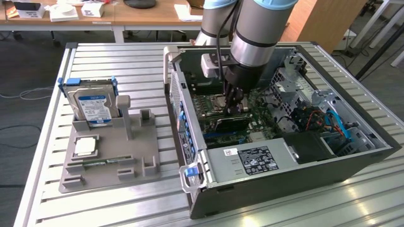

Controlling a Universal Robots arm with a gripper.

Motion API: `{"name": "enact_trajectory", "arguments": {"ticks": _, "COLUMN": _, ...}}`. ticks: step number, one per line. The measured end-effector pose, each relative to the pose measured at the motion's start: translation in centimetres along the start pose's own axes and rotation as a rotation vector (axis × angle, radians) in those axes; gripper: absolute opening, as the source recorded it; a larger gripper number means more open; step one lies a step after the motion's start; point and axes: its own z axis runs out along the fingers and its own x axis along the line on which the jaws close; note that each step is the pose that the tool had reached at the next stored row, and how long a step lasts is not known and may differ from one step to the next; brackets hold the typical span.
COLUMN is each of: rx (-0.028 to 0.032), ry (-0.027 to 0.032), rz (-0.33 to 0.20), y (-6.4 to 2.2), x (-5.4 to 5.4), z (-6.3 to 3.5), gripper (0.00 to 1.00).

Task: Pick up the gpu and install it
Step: 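Press down on the gpu until it lock into place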

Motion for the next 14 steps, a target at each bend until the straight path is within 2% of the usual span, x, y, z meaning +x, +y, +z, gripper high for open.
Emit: {"name": "enact_trajectory", "arguments": {"ticks": 14, "rx": 0.0029, "ry": -0.0001, "rz": 0.000, "y": 0.59, "x": 0.01, "z": -0.08, "gripper": 0.11}}
